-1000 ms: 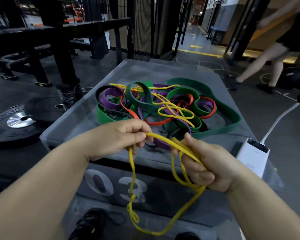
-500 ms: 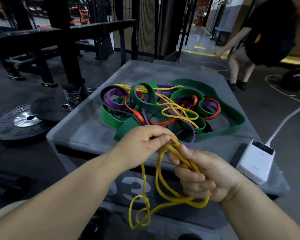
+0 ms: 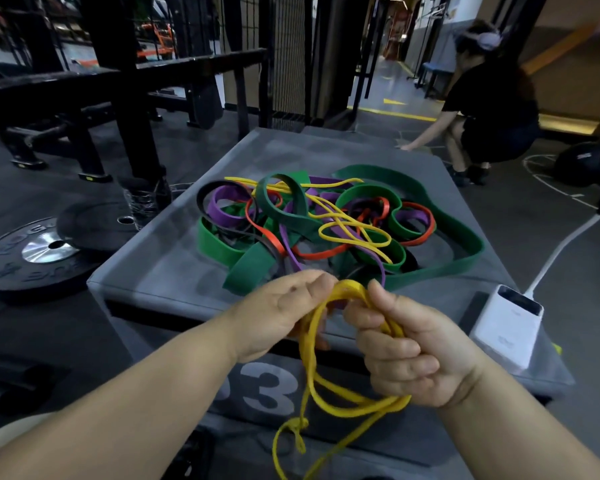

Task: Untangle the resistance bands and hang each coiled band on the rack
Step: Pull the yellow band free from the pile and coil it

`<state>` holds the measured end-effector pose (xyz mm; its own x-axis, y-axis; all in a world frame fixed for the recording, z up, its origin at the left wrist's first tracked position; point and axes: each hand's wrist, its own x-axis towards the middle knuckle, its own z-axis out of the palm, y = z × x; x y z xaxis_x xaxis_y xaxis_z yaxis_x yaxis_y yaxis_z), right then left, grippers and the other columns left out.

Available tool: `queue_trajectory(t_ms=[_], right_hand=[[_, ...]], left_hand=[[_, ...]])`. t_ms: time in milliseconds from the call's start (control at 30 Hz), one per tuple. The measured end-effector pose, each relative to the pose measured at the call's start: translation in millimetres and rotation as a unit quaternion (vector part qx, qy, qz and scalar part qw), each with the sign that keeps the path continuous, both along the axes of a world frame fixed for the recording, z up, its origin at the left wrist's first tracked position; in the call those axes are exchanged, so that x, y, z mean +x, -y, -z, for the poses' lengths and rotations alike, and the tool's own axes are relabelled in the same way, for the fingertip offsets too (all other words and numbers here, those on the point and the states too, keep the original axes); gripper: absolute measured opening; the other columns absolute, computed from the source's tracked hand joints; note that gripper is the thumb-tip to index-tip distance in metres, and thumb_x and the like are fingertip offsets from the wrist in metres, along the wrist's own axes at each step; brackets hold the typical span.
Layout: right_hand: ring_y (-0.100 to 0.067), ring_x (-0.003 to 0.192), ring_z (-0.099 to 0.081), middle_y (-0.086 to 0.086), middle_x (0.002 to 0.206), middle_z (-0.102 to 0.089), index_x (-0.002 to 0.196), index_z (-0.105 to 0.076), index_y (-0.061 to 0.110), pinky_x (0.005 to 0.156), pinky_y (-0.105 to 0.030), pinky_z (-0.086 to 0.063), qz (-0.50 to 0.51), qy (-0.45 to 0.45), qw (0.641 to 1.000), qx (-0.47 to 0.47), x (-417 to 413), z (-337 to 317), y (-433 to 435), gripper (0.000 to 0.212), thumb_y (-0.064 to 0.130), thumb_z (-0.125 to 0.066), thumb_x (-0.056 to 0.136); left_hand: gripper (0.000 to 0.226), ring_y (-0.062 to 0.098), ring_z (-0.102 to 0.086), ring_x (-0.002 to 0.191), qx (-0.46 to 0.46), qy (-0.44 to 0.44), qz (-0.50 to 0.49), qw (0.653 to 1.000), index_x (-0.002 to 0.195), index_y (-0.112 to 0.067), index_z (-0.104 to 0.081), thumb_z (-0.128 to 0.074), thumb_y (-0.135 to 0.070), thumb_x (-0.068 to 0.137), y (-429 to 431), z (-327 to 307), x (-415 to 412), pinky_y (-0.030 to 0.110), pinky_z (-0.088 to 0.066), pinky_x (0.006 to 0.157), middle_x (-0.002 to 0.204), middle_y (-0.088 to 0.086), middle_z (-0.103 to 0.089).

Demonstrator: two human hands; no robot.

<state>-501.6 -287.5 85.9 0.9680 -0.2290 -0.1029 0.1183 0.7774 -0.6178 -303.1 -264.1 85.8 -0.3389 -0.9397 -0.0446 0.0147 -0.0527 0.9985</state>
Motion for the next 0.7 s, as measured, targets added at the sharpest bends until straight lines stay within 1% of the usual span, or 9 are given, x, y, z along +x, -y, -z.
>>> queue_trajectory(t_ms=[67,167,233,300,367,433,533,600,700], right_hand=[[0.002,0.035,-0.047,0.010,0.054,-0.054,0.081,-0.054,0.020,0.035,-0.011,-0.039,0.013,-0.034,0.999,-0.015,-2,0,1,0.031,0.046,-0.057,0.096],[0.003,0.032,-0.043,0.009,0.051,-0.050,0.073,-0.055,0.022,0.032,-0.011,-0.034,0.043,-0.079,0.995,-0.039,-4,-2,1,0.033,0.048,-0.069,0.087],[0.003,0.030,-0.040,0.009,0.050,-0.047,0.070,-0.054,0.022,0.030,-0.011,-0.032,0.063,-0.100,0.992,-0.052,-5,-3,0,0.034,0.047,-0.073,0.083],[0.002,0.030,-0.038,0.008,0.049,-0.046,0.069,-0.054,0.021,0.029,-0.012,-0.030,0.076,-0.116,0.988,-0.066,-5,-4,-1,0.034,0.045,-0.075,0.081],[0.002,0.029,-0.037,0.007,0.048,-0.045,0.069,-0.056,0.020,0.029,-0.012,-0.030,0.089,-0.125,0.986,-0.072,-4,-4,-1,0.033,0.042,-0.078,0.079],[0.001,0.028,-0.037,0.007,0.048,-0.044,0.071,-0.058,0.019,0.028,-0.013,-0.031,0.102,-0.127,0.984,-0.073,-4,-4,-2,0.031,0.040,-0.081,0.077],[0.000,0.029,-0.038,0.006,0.049,-0.044,0.074,-0.062,0.018,0.030,-0.013,-0.033,0.106,-0.124,0.983,-0.085,-3,-6,-4,0.030,0.038,-0.084,0.073],[-0.002,0.031,-0.043,0.005,0.051,-0.048,0.075,-0.066,0.017,0.032,-0.014,-0.036,0.084,-0.126,0.982,-0.113,-2,-9,-6,0.032,0.043,-0.084,0.071],[-0.013,0.048,-0.062,0.002,0.055,-0.057,0.072,-0.066,0.018,0.051,-0.024,-0.053,0.041,-0.099,0.978,-0.182,1,-7,-9,0.032,0.047,-0.077,0.078]], left_hand=[[0.035,0.004,-0.058,0.059,-0.030,0.021,-0.017,0.999,0.097,-0.015,-0.061,-0.048,-0.045,0.087,0,-6,0,0.024,-0.050,0.061,0.059,-0.008,-0.056],[0.031,0.001,-0.056,0.066,-0.029,0.039,0.012,0.999,0.094,-0.014,-0.063,-0.051,-0.042,0.087,1,-9,3,0.017,-0.047,0.063,0.067,-0.013,-0.062],[0.035,0.011,-0.062,0.080,0.004,0.025,0.042,0.999,0.101,-0.003,-0.062,-0.058,-0.037,0.092,1,-5,6,0.026,-0.052,0.074,0.084,0.002,-0.067],[0.044,0.020,-0.064,0.082,0.034,0.021,0.069,0.997,0.112,0.006,-0.056,-0.049,-0.029,0.087,0,-4,6,0.035,-0.052,0.082,0.086,0.011,-0.067],[0.045,0.019,-0.060,0.067,0.047,-0.006,0.087,0.995,0.112,0.009,-0.051,-0.046,-0.028,0.087,-1,-5,4,0.032,-0.053,0.076,0.069,0.006,-0.061],[0.035,0.011,-0.047,0.054,0.042,-0.020,0.074,0.996,0.103,0.000,-0.051,-0.050,-0.033,0.090,-3,-8,2,0.027,-0.051,0.065,0.059,-0.004,-0.049],[0.021,0.007,-0.033,0.048,-0.011,-0.013,0.018,1.000,0.091,-0.010,-0.049,-0.053,-0.030,0.095,-4,-12,-2,0.018,-0.037,0.048,0.057,-0.009,-0.038],[0.020,0.007,-0.027,0.047,-0.023,-0.041,-0.009,0.999,0.089,-0.010,-0.049,-0.054,-0.029,0.095,-4,-15,-4,0.017,-0.028,0.044,0.055,-0.009,-0.035],[0.021,0.007,-0.026,0.048,-0.023,-0.086,-0.027,0.996,0.087,-0.011,-0.050,-0.057,-0.031,0.089,-6,-17,-8,0.016,-0.022,0.042,0.056,-0.008,-0.037]])
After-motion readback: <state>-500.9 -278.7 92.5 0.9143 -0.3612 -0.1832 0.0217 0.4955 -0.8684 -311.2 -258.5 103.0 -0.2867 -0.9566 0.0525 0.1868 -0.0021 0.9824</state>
